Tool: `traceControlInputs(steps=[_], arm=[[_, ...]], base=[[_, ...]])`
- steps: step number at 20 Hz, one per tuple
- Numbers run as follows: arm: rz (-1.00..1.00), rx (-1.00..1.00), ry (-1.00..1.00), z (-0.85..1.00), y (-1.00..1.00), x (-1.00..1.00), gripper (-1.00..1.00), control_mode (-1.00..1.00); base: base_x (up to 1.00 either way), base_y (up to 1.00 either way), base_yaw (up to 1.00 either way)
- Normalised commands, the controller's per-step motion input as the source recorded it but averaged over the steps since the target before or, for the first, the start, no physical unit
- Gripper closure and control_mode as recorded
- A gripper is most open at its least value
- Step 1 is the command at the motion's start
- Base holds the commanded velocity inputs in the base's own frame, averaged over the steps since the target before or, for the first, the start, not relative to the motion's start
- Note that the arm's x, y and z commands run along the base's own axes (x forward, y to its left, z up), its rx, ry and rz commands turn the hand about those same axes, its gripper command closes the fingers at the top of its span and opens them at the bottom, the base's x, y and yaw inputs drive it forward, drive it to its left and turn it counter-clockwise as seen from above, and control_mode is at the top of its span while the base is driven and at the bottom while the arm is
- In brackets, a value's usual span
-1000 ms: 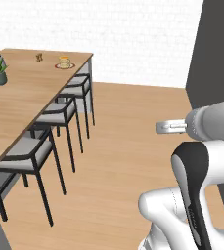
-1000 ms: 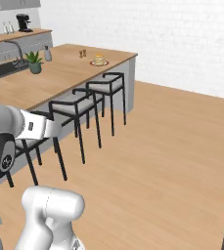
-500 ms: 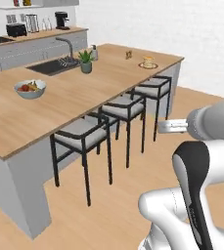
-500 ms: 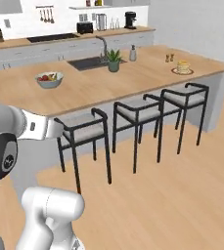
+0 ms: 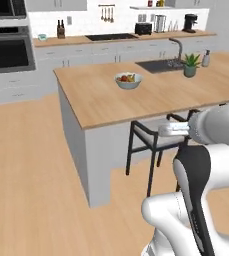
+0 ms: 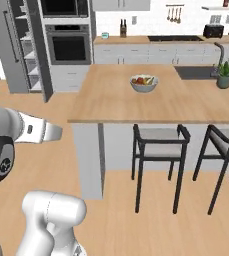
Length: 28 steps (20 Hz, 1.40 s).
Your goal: Take the strawberry from the fridge and place it on top of the pancake, located on the dining counter.
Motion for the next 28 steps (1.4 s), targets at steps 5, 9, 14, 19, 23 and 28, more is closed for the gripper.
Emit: traceControlInputs(steps=[5,9,14,19,23,28], arm=[[0.00,0.00,0.00,0.00,0.00,0.00,1.00,1.00],[0.00,0.00,0.00,0.00,0.00,0.00,1.00,1.00],[0.00,0.00,0.00,0.00,0.00,0.00,1.00,1.00],[0.00,0.00,0.00,0.00,0.00,0.00,1.00,1.00],[0.00,0.00,0.00,0.00,0.00,0.00,1.00,1.00],[0.00,0.00,0.00,0.00,0.00,0.00,1.00,1.00]], base=[[0.00,-0.94,0.53],[-0.02,-1.00,0.35],[0.00,-1.00,0.17],[-0.01,-1.00,0.12],[0.00,-1.00,0.09],[0.00,-1.00,0.05]])
